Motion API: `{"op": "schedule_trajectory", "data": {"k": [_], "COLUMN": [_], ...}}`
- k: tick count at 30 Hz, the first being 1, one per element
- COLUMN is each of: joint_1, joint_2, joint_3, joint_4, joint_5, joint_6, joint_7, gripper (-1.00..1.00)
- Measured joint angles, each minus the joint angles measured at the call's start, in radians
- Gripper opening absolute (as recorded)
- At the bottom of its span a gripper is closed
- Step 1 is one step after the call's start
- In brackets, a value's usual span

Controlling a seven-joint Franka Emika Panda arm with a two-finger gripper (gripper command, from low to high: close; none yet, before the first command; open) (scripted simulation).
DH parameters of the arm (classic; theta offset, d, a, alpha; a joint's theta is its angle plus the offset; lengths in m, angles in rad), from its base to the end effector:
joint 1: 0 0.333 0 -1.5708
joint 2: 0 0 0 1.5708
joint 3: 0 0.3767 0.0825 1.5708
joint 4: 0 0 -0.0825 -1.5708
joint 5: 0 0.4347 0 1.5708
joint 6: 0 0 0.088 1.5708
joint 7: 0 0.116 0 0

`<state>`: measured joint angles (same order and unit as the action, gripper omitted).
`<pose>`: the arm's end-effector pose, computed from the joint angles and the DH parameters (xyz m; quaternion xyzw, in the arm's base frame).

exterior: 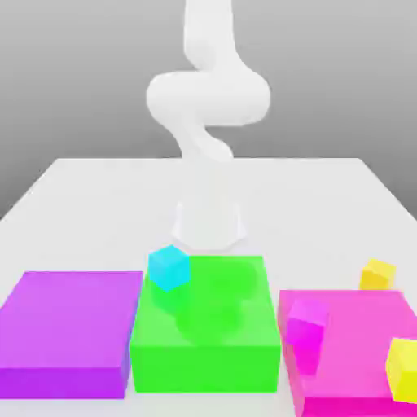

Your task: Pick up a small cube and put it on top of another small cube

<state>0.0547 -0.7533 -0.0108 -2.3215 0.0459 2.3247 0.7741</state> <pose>0.3803 0.0160 0.7239 -0.8648 0.3396 -0.3286 0.1700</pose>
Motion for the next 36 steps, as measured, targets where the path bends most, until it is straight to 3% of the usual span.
{"op": "schedule_trajectory", "data": {"k": [11, 21, 29, 36], "joint_1": [0.223, 0.384, 0.483, 0.552], "joint_2": [0.215, 0.408, 0.553, 0.671], "joint_3": [0.003, 0.079, 0.176, 0.269], "joint_4": [-0.092, -0.172, -0.24, -0.306], "joint_5": [0.191, 0.312, 0.342, 0.284], "joint_6": [0.098, 0.183, 0.264, 0.351], "joint_7": [-0.105, -0.162, -0.159, -0.097], "gripper": [0.0, 0.0, 0.0, 0.0]}}
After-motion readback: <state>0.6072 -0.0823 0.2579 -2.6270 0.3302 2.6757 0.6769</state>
